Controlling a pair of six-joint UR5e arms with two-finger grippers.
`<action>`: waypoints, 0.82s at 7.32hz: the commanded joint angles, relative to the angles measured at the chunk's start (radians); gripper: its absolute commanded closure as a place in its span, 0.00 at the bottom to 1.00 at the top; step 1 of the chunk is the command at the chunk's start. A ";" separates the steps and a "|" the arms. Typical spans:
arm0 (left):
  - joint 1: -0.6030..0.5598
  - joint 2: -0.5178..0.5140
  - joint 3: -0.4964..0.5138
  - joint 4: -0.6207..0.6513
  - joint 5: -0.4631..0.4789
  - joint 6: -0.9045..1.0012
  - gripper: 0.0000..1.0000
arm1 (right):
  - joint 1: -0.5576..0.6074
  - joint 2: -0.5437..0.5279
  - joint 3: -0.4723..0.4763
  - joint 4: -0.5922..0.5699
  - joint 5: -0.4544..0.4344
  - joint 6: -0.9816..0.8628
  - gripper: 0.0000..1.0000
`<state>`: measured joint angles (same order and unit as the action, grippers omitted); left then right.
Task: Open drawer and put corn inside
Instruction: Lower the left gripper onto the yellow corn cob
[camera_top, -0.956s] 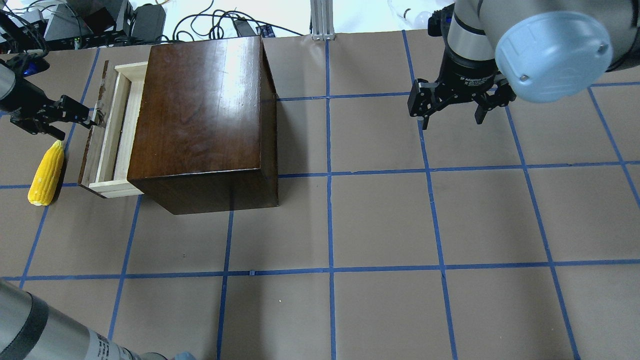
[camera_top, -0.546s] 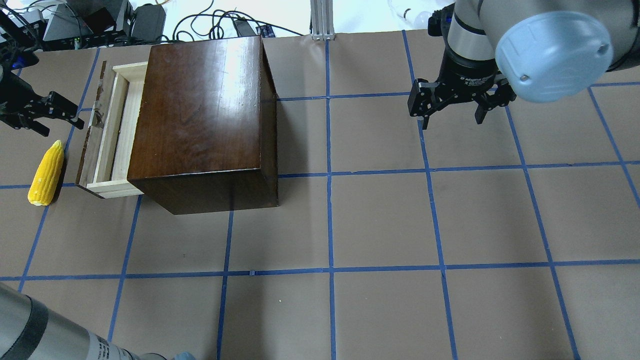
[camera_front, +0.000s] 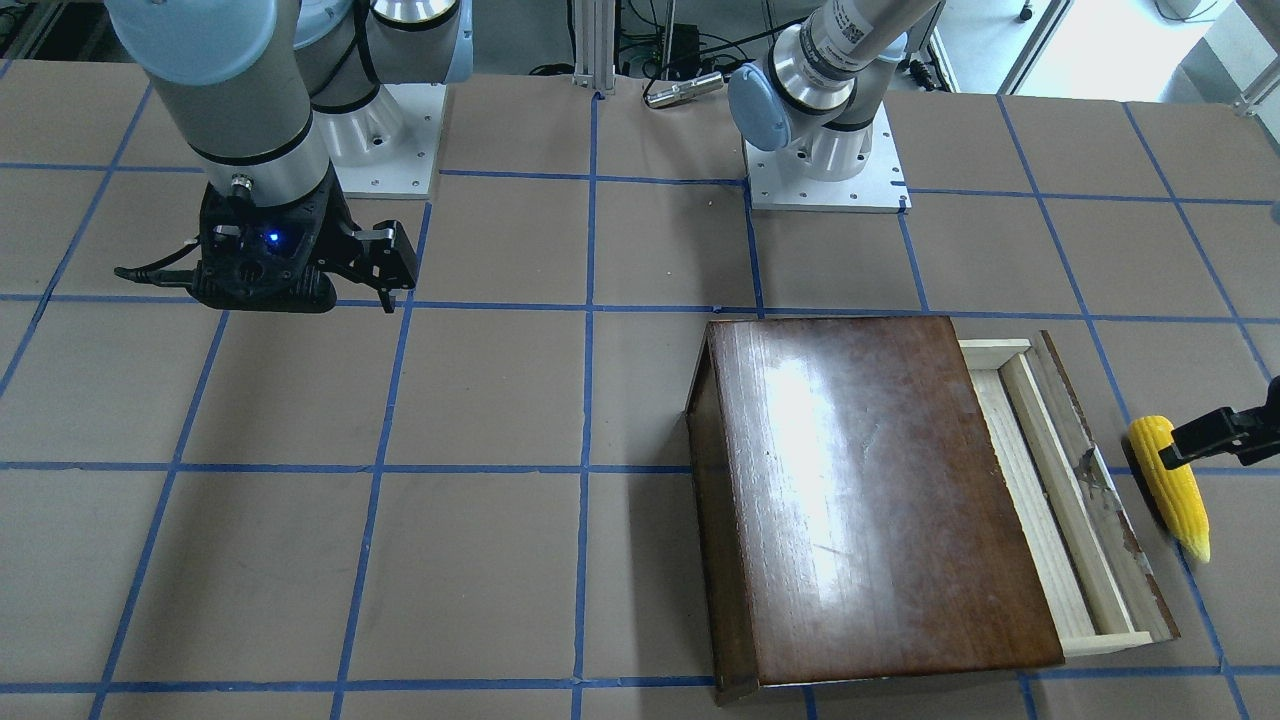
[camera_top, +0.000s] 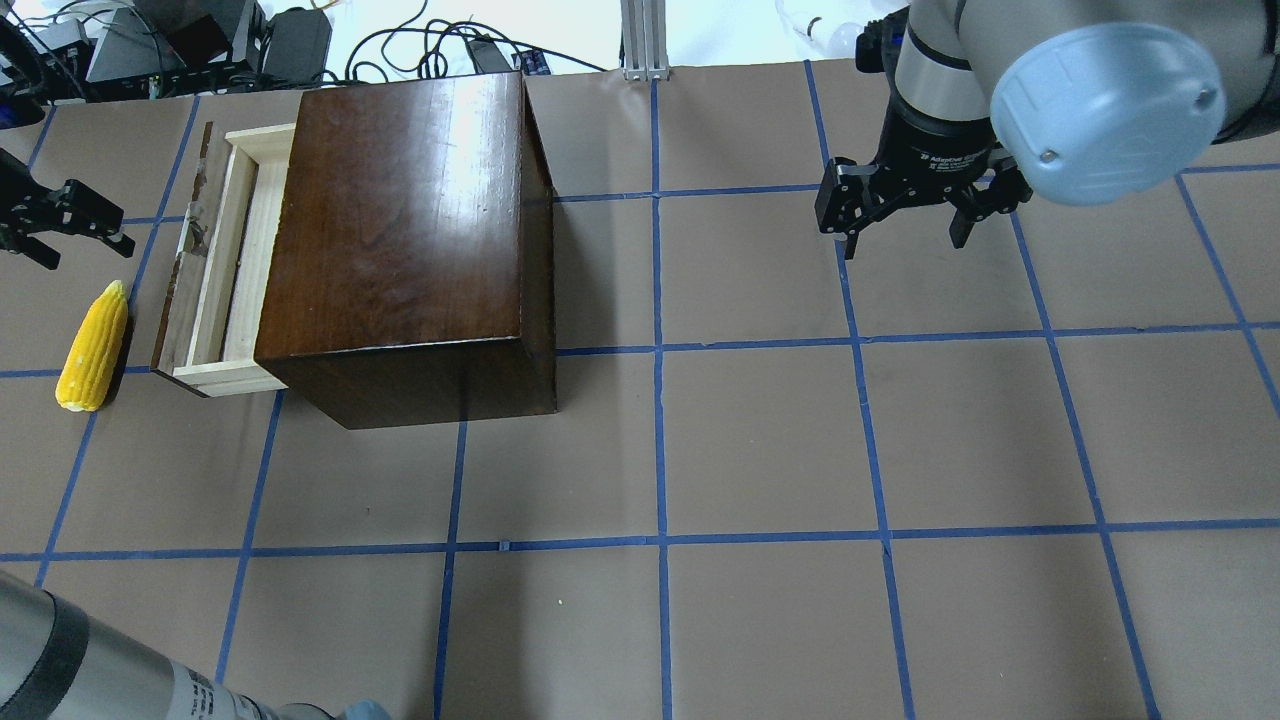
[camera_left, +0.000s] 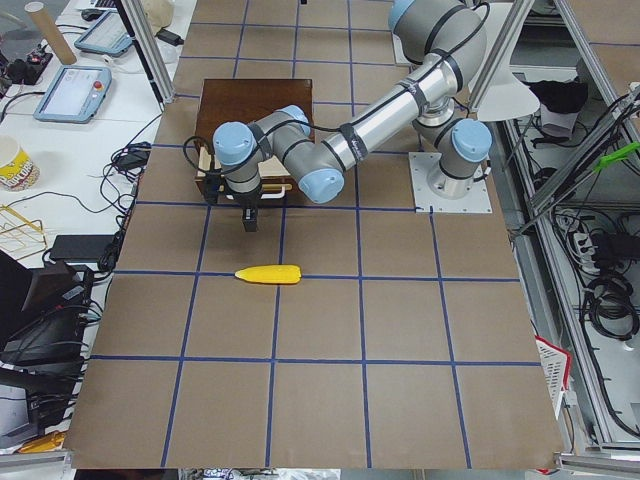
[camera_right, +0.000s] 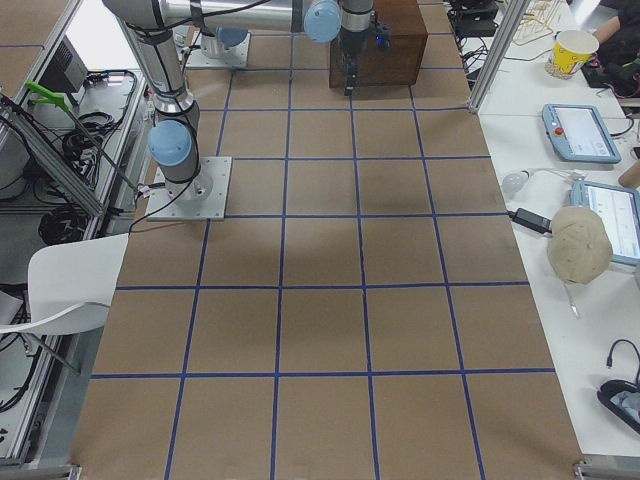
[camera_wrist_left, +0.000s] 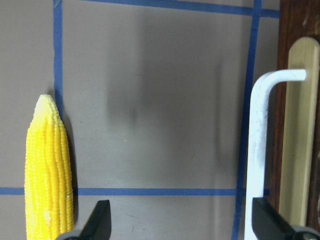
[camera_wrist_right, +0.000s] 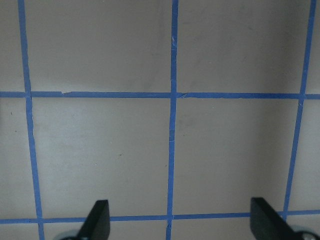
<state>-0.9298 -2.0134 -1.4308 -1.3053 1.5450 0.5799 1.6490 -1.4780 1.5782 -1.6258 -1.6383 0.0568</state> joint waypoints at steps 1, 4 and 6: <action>0.031 -0.021 -0.014 0.015 0.040 0.084 0.00 | 0.000 0.001 0.000 0.000 0.000 0.000 0.00; 0.046 -0.087 -0.019 0.057 0.127 0.092 0.00 | 0.000 0.001 0.000 0.001 0.000 0.000 0.00; 0.081 -0.123 -0.026 0.087 0.124 0.130 0.00 | 0.000 -0.001 0.000 0.001 0.000 0.000 0.00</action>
<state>-0.8654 -2.1145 -1.4514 -1.2403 1.6664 0.6863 1.6490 -1.4783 1.5784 -1.6252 -1.6383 0.0568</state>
